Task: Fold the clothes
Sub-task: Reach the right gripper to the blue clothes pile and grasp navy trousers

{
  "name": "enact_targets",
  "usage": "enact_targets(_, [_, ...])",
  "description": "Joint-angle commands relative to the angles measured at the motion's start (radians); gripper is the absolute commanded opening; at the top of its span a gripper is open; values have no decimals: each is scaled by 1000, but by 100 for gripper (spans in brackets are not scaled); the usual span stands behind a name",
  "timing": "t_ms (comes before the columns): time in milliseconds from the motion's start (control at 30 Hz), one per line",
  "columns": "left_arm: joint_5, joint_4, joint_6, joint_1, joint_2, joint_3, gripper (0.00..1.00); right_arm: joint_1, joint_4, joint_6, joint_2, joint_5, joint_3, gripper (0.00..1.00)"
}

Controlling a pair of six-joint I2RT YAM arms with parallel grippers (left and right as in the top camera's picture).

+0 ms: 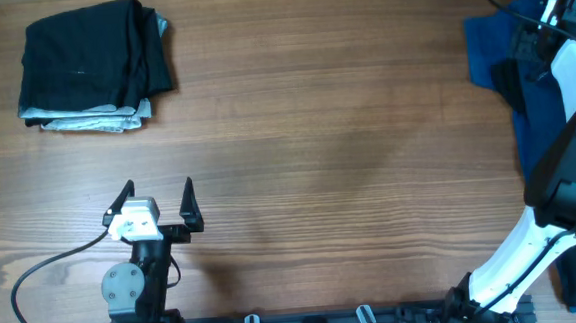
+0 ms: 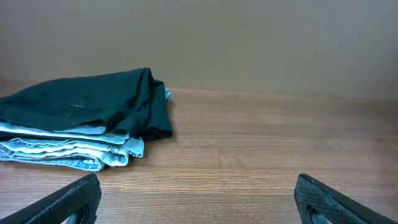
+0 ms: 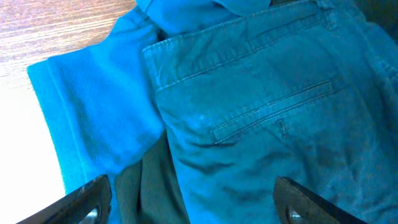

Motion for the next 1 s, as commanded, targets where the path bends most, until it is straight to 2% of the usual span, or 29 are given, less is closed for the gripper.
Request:
enact_targets(0, [15,-1,19,2,-7,-6,100,5,31,1,42,7,11,72])
enact_targets(100, [15,-1,19,2,-7,-6,100,5,61,0,75,6,8,70])
enact_targets(167, [15,-1,19,2,-7,-6,100,7,60,3,83,6,8,65])
enact_targets(367, [15,-1,19,2,-7,-6,100,7,14,3,83,-77,9,63])
enact_targets(400, [15,-1,19,2,-7,-6,100,7,-2,3,83,-98,8,31])
enact_targets(433, [15,-1,19,2,-7,-6,100,7,-16,5,82,-107,9,4])
enact_targets(967, [15,-1,19,2,-7,-6,100,7,-147,37,79,-103,9,4])
